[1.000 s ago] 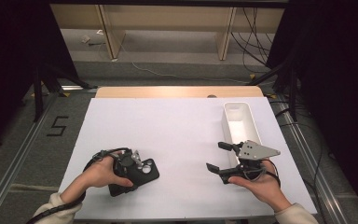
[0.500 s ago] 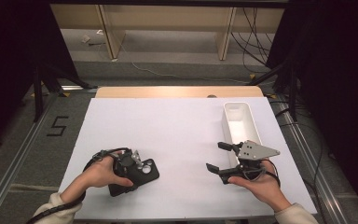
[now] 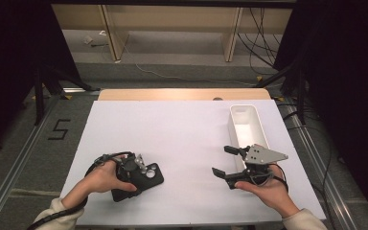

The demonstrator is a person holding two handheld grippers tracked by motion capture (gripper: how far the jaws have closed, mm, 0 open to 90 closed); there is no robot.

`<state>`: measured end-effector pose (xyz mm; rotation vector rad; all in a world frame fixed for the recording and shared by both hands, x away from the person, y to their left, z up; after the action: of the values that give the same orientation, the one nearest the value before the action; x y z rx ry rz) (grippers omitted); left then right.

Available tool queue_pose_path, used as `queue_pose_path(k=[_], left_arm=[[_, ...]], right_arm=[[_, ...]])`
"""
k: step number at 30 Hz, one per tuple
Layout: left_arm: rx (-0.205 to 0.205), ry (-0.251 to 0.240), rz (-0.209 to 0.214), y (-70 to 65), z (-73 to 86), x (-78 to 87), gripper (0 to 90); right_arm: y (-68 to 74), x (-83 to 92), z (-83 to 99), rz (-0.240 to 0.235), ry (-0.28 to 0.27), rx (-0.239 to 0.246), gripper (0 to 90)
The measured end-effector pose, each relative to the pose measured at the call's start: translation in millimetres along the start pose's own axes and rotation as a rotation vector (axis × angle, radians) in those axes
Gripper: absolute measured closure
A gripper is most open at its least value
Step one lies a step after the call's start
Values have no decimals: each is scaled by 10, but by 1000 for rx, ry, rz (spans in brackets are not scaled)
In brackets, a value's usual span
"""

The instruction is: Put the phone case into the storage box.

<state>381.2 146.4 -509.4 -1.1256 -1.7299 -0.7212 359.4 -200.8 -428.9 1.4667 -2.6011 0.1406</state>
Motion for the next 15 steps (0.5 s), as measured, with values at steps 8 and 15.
queue_pose_path(k=[8,15], left_arm=[[5,-9,-11,3,11,13,146],[14,-43,-19,-6,-11,48,147]], right_arm=[[0,4,-1,0,0,0,172],[-1,4,-1,1,-1,0,172]])
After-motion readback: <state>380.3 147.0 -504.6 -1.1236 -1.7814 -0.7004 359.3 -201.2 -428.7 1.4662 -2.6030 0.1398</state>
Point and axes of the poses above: each handheld gripper's, and its own axes: x roughly backward along the jaws, z roughly out of its underside, y roughly to its left, the point moved 4 cm from there along -x, roughly forward along the jaws, and after that the axes turned 9 degrees about -y, right-handed, at the moved point
